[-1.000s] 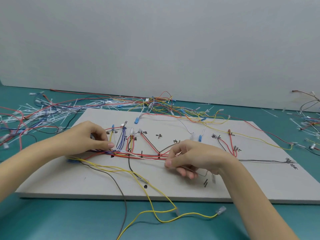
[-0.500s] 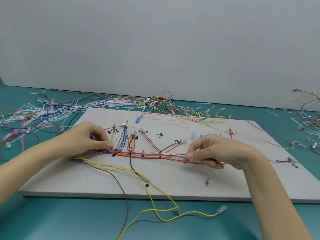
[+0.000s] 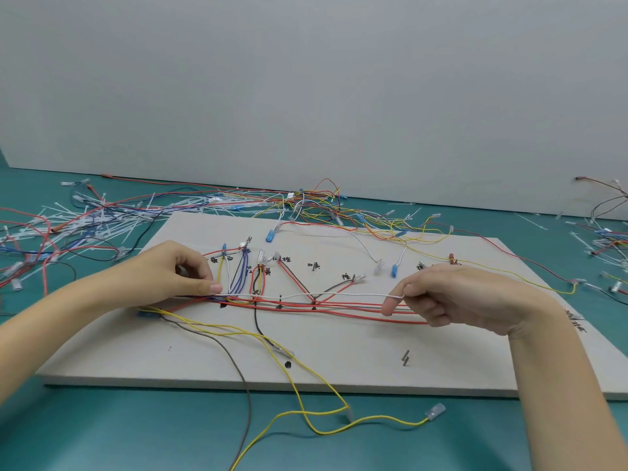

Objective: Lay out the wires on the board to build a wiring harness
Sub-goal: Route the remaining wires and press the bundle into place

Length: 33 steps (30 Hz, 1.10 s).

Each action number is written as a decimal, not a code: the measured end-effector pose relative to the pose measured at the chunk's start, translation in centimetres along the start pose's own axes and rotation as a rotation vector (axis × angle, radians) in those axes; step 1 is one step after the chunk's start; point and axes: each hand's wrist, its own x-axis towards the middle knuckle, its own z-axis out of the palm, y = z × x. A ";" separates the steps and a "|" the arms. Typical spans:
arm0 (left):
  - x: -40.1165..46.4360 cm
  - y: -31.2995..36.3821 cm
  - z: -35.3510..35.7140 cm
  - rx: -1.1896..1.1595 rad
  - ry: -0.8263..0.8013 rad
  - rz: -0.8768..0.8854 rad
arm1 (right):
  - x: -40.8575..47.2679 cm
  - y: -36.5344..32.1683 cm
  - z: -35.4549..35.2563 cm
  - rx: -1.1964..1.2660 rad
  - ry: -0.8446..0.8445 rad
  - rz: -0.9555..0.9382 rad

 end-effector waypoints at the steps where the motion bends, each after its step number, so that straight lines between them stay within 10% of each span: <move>1: -0.1 0.0 0.0 -0.003 -0.001 -0.001 | 0.1 -0.1 0.1 0.018 0.012 0.012; 33: 0.0 1.0 1.1 0.051 0.125 0.033 | 0.1 0.4 0.1 -0.259 0.079 0.236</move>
